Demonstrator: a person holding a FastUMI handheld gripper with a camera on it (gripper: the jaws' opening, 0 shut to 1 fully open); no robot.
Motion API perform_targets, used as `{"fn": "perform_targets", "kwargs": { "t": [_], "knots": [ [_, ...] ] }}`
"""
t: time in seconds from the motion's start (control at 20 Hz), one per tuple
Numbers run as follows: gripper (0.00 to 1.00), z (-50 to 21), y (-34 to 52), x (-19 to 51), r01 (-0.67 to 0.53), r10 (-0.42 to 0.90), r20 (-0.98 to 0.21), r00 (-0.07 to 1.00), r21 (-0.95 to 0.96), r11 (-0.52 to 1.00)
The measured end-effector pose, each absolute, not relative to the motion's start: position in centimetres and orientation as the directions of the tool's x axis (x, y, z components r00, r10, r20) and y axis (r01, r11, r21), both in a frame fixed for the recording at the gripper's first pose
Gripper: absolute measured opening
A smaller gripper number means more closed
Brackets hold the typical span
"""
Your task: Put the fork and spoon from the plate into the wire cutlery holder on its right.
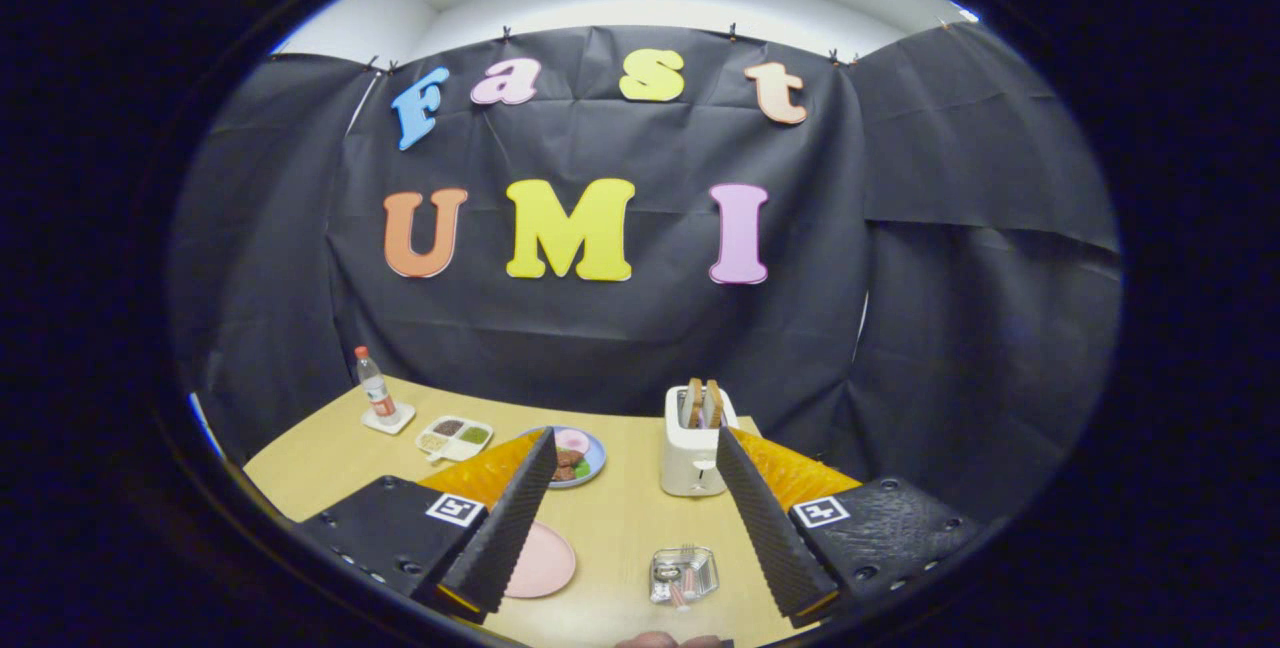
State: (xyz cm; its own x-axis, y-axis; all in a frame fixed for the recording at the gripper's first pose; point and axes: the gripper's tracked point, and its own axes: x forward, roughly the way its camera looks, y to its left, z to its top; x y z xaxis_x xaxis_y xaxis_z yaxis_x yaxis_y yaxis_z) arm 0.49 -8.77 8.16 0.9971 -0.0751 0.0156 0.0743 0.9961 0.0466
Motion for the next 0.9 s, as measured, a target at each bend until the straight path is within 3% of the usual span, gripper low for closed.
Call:
{"fn": "perform_targets", "kwargs": {
  "t": [0.9],
  "knots": [
    [0.96, 7.7, -12.0, 3.7, 0.222, -0.232, 0.075, 0.970, 0.122, 0.967]
  ]
}}
